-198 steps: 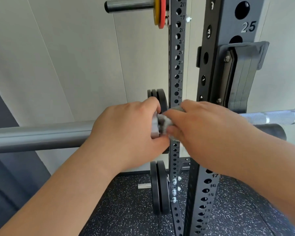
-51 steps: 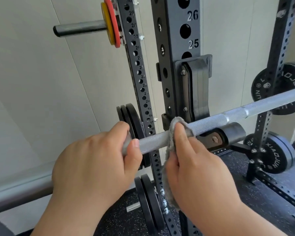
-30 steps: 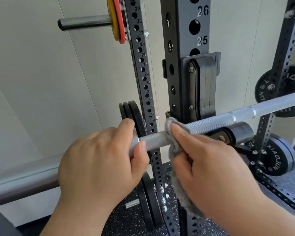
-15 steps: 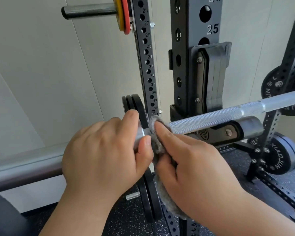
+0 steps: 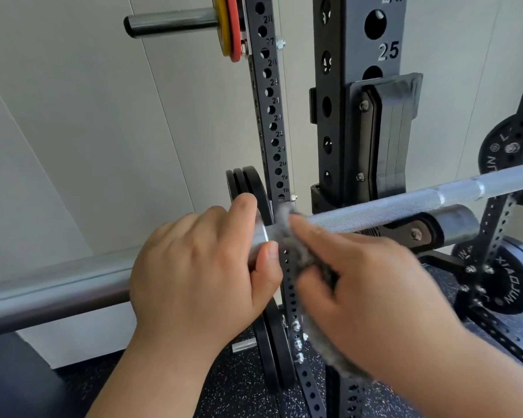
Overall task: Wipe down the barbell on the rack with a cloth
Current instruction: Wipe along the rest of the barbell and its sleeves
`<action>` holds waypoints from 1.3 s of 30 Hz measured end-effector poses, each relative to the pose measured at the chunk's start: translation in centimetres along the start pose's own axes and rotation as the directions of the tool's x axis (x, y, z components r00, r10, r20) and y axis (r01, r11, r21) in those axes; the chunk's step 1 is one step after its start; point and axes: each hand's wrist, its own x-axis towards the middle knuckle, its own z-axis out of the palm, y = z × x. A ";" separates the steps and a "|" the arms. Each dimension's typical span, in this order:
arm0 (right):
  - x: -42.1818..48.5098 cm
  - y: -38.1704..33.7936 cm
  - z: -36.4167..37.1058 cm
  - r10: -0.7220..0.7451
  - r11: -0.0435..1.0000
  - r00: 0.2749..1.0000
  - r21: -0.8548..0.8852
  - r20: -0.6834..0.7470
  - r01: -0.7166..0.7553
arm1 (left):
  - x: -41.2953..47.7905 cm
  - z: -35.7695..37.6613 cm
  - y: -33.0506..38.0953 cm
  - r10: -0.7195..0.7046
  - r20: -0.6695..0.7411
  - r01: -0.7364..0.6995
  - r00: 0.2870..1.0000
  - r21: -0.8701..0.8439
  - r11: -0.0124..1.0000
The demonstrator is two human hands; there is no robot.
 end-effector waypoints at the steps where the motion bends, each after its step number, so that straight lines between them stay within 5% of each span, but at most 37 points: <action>1: 0.0 0.6 -0.5 0.025 1.000 0.999 0.006 -0.020 -0.025 | 0.0 0.0 -0.1 0.002 -0.014 -0.002 1.000 0.001 1.000; 10: -0.4 0.0 0.2 -0.011 0.999 1.000 -0.046 0.026 0.012 | -0.3 0.4 -0.1 0.010 -0.072 -0.013 0.997 -0.041 0.999; 15: -0.7 2.1 -1.4 0.076 0.994 0.993 -0.072 -0.085 -0.082 | -0.2 0.5 -0.1 0.000 -0.061 -0.002 0.998 -0.029 1.000; 20: -2.2 0.1 1.7 -0.049 0.996 0.998 -0.071 -0.035 0.047 | 0.3 0.0 0.1 -0.056 0.001 0.056 0.998 -0.050 0.997; 24: -2.7 2.8 -0.4 0.108 0.973 0.981 -0.186 -0.160 -0.137 | 0.7 -0.5 0.0 -0.051 0.013 0.051 0.999 -0.046 0.998; 31: -3.0 1.3 2.6 0.016 0.994 0.997 -0.108 -0.072 -0.024 | 0.6 -1.1 0.3 -0.034 0.063 0.035 0.997 -0.017 0.999; 36: -3.2 3.9 0.2 0.158 0.980 0.973 -0.091 -0.171 -0.175 | 0.4 -1.7 0.4 -0.072 0.134 0.080 0.988 -0.051 0.996; 39: -3.3 3.2 0.9 0.109 0.992 0.985 -0.046 -0.133 -0.116 | 1.3 -2.4 1.1 0.019 0.183 -0.001 0.983 -0.103 0.995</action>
